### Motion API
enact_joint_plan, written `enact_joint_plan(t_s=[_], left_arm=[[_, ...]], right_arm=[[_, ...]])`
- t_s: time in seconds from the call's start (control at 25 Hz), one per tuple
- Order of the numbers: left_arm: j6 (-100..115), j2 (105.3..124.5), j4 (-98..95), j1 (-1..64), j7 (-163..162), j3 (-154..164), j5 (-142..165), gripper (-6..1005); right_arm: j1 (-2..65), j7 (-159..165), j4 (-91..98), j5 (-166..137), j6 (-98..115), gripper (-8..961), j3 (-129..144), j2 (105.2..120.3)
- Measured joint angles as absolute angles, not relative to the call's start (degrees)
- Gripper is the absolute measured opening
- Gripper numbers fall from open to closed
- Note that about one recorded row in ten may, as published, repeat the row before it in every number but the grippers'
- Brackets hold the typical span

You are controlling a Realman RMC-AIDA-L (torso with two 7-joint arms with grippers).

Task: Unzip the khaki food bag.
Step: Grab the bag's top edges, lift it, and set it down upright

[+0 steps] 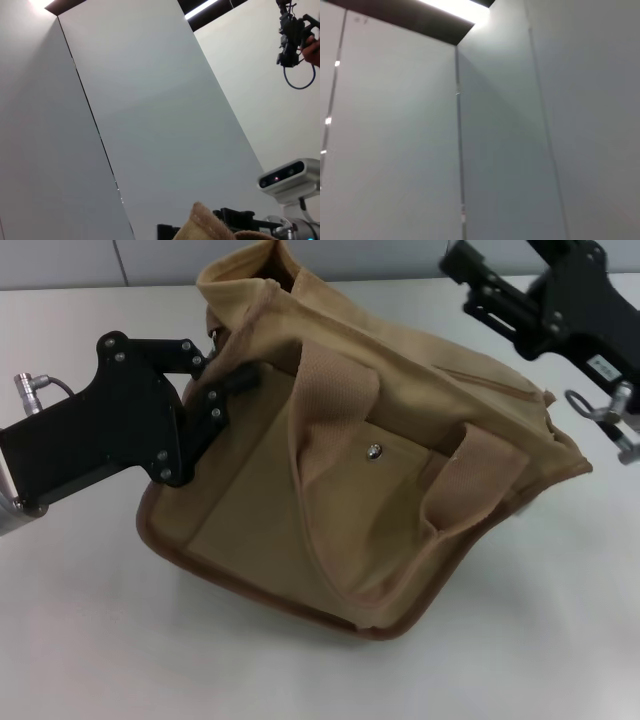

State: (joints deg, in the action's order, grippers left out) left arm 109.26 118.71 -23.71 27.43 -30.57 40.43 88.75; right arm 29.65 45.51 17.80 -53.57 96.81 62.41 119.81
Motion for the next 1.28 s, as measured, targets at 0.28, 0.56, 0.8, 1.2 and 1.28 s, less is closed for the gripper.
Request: enact_joint_plan(t_s=[0.28, 0.56, 0.8, 1.2, 1.28], left_arm=[[109.24, 118.73, -23.84, 27.56, -30.38, 41.17, 88.77, 77], [109.25, 118.65, -23.88, 27.50, -30.32, 41.17, 88.68, 77], [109.22, 118.68, -23.90, 27.59, -30.32, 41.05, 88.68, 77], [109.00, 118.74, -23.93, 28.06, -30.34, 40.74, 87.87, 77], [109.03, 118.74, -23.92, 28.06, -30.34, 40.73, 87.67, 77]], right_arm=[[36.60, 48.09, 17.41, -53.56, 89.31, 821, 70.67, 119.84], [35.64, 52.34, 23.20, -53.98, 83.37, 820, 79.36, 119.80], [32.85, 57.10, 27.55, -59.56, 81.33, 820, 80.57, 119.40], [22.19, 59.46, 38.62, -66.59, 81.69, 822, 79.71, 119.65], [20.43, 59.52, 40.18, -66.68, 81.78, 822, 79.49, 119.51]])
